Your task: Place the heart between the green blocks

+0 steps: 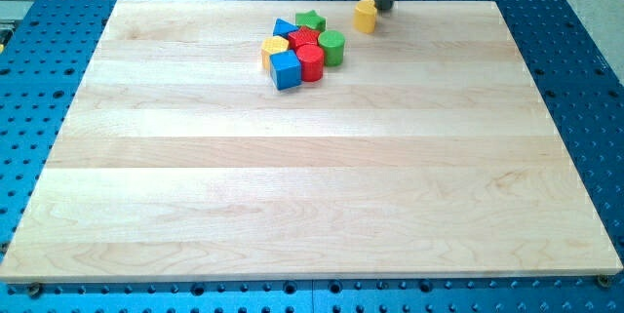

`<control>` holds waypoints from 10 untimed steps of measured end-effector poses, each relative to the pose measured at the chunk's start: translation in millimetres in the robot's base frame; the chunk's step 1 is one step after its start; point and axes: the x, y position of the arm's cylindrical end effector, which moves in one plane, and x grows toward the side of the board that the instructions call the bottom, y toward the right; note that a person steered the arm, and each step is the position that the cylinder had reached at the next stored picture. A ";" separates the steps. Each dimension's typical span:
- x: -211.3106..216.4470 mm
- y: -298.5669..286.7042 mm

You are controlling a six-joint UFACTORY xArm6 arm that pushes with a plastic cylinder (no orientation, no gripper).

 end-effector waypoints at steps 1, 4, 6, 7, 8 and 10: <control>19.2 -35.4; 9.0 45.6; 24.9 -21.8; 14.5 6.6; 8.2 56.4; 47.7 -4.3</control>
